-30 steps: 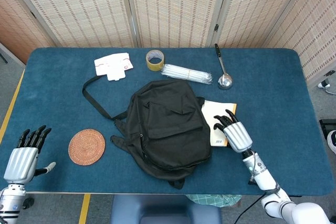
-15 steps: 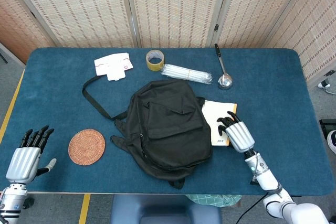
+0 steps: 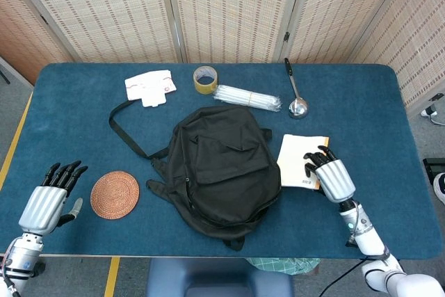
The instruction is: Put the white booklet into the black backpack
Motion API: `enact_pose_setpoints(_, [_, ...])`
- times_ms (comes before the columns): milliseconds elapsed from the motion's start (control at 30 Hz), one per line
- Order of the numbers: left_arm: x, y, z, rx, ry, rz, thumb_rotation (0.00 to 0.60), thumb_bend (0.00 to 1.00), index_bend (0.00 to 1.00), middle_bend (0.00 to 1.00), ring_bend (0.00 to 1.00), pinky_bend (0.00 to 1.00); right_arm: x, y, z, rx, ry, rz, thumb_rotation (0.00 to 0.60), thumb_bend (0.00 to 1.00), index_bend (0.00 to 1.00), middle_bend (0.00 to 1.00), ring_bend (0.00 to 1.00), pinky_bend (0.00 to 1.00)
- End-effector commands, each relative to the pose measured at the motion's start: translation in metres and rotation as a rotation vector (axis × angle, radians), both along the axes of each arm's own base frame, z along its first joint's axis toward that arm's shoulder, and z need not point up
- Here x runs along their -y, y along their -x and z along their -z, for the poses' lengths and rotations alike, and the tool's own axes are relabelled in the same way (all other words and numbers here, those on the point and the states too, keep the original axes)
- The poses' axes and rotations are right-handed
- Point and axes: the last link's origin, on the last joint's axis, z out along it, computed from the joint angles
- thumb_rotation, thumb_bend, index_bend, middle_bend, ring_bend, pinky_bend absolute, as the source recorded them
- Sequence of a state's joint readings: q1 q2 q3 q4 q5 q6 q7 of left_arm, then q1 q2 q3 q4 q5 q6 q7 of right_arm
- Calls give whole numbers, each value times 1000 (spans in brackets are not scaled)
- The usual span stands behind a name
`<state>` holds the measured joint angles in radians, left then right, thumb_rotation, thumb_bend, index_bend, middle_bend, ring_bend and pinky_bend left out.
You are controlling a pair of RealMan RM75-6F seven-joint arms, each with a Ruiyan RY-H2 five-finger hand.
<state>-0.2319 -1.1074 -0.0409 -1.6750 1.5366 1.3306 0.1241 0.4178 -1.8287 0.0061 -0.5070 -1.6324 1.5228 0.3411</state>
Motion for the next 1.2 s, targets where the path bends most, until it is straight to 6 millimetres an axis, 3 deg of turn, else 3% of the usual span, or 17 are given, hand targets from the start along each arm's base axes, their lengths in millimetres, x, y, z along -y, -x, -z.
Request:
enact_pose_setpoints(33, [-11, -8, -1, -9, 14, 46, 600, 543, 147, 99, 120, 53, -3, 1, -22, -10, 78, -29, 600, 570, 716, 390, 378, 216])
enact_pose_setpoints(300, [-42, -29, 8, 4, 88, 158, 600, 533, 164, 101, 137, 62, 0, -20, -73, -42, 237, -156, 600, 569, 716, 390, 380, 216])
enact_pose_setpoints(567, [-61, -54, 34, -23, 202, 277, 600, 367, 168, 108, 144, 70, 7, -61, -110, -84, 316, -242, 600, 570, 716, 390, 378, 216])
enact_pose_setpoints(733, [-65, -75, 53, -28, 288, 360, 600, 265, 174, 109, 144, 70, 8, -74, -118, -109, 324, -247, 600, 570, 716, 390, 377, 216])
enact_pose_setpoints(1200, [-71, -155, 121, -10, 484, 584, 600, 215, 168, 109, 141, 65, 13, -81, -122, -150, 320, -234, 600, 573, 716, 390, 376, 216])
